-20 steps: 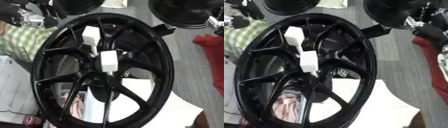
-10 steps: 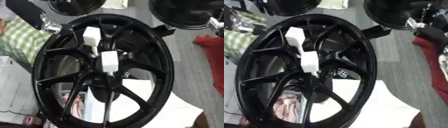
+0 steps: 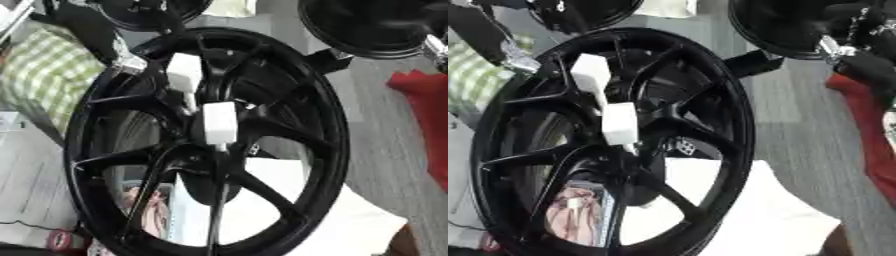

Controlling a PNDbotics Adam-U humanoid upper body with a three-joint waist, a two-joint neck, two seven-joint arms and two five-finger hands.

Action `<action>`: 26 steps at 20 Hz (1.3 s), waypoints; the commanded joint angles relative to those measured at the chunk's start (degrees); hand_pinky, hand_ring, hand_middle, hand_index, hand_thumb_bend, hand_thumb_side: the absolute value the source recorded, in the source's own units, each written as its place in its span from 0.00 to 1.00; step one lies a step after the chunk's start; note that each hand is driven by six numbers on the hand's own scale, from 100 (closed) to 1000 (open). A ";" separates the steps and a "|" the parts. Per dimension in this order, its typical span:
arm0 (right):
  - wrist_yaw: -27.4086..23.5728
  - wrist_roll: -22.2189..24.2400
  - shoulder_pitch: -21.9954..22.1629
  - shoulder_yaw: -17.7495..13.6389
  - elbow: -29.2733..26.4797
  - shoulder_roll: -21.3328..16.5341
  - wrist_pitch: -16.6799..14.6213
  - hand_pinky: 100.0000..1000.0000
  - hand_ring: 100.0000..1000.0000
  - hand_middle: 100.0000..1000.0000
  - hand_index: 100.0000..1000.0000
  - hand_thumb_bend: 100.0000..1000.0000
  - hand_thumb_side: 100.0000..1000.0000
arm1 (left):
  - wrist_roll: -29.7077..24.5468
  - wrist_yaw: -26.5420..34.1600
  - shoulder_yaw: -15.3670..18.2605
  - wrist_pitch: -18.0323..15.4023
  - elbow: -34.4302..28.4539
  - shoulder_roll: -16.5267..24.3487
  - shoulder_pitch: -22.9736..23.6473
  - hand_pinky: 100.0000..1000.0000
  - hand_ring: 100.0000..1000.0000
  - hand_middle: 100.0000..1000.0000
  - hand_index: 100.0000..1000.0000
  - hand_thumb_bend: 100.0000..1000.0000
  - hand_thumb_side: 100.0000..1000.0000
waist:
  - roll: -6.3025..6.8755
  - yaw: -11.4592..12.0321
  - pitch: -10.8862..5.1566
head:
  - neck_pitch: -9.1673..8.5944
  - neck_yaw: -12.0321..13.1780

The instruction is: Pull the pin out of the wheel hub.

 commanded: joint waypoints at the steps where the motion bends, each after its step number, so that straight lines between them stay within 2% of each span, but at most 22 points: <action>1: -0.01 0.11 -0.89 -0.22 -0.30 -0.94 -0.05 0.86 0.73 0.55 0.72 0.28 0.16 | 0.01 -0.47 0.35 -0.25 0.67 0.12 -1.62 0.81 0.84 0.82 0.90 0.29 0.35 | -0.05 -0.11 -0.94 | -0.69 0.37; 15: -0.13 0.11 -1.45 -0.13 -0.27 -0.71 0.07 0.86 0.72 0.55 0.72 0.28 0.16 | 0.01 -0.67 -1.57 -0.44 2.74 -1.18 -1.28 0.82 0.85 0.84 0.91 0.30 0.40 | 0.21 -1.02 0.43 | -0.87 1.40; 26: -0.16 0.02 -1.76 -0.19 -0.29 -0.57 0.05 0.86 0.72 0.55 0.72 0.28 0.17 | 0.01 -0.94 -2.43 -1.71 3.70 -1.77 -1.08 0.80 0.83 0.80 0.88 0.24 0.40 | 0.22 -1.43 1.02 | -0.98 1.95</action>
